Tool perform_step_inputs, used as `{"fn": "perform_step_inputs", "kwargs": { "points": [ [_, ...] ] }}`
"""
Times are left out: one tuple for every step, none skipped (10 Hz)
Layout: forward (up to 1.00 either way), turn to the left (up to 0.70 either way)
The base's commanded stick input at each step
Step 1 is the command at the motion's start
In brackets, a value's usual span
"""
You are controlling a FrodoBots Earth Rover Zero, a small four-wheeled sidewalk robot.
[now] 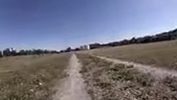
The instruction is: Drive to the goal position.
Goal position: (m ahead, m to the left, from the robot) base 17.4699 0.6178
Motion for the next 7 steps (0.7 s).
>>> {"fn": "perform_step_inputs", "kwargs": {
  "points": [
    [0.7, 0.0],
    [0.7, 0.0],
    [0.7, 0.0],
    [0.7, 0.0],
    [0.7, 0.0],
    [0.7, 0.0],
    [0.7, 0.0]
  ]
}}
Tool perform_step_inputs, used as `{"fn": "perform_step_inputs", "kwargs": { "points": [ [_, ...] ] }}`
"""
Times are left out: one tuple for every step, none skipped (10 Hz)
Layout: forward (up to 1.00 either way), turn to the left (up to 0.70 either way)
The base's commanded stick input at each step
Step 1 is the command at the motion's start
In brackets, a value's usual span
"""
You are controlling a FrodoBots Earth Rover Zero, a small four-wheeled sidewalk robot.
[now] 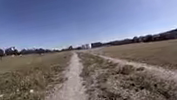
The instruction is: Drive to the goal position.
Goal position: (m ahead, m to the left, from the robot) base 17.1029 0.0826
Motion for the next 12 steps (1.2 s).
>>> {"fn": "perform_step_inputs", "kwargs": {
  "points": [
    [0.7, 0.0],
    [0.7, 0.0],
    [0.7, 0.0],
    [0.7, 0.0],
    [0.7, 0.0],
    [0.7, 0.0],
    [0.7, 0.0],
    [0.7, 0.0],
    [0.7, 0.0],
    [0.7, 0.0],
    [0.7, 0.0],
    [0.7, 0.0]
  ]
}}
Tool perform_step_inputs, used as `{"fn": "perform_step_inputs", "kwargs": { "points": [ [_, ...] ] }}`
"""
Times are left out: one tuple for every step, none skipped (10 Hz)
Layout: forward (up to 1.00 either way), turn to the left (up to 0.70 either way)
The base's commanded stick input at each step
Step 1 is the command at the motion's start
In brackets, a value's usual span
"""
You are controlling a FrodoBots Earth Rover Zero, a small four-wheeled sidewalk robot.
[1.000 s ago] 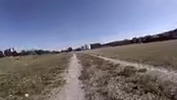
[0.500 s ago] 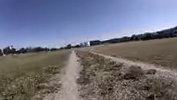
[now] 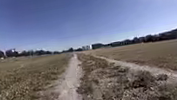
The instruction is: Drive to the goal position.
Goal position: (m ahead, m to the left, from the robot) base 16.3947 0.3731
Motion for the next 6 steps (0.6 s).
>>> {"fn": "perform_step_inputs", "kwargs": {
  "points": [
    [0.7, 0.0],
    [0.7, 0.0],
    [0.7, 0.0],
    [0.7, 0.0],
    [0.7, 0.0],
    [0.7, 0.0]
  ]
}}
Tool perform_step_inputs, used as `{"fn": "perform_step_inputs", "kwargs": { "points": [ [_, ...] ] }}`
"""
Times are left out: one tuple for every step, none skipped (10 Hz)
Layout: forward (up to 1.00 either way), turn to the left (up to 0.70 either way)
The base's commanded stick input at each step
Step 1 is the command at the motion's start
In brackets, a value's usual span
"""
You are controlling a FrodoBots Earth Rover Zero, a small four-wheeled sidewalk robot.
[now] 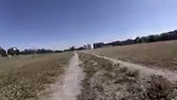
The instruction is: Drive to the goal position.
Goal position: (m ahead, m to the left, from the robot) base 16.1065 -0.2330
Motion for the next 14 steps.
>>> {"fn": "perform_step_inputs", "kwargs": {
  "points": [
    [0.7, 0.0],
    [0.7, 0.0],
    [0.7, 0.0],
    [0.7, 0.0],
    [0.7, 0.0],
    [0.7, 0.0],
    [0.7, 0.0],
    [0.7, 0.14],
    [0.7, 0.29],
    [0.7, 0.24],
    [0.7, 0.1],
    [0.7, 0.0],
    [0.7, 0.0],
    [0.7, 0.0]
  ]
}}
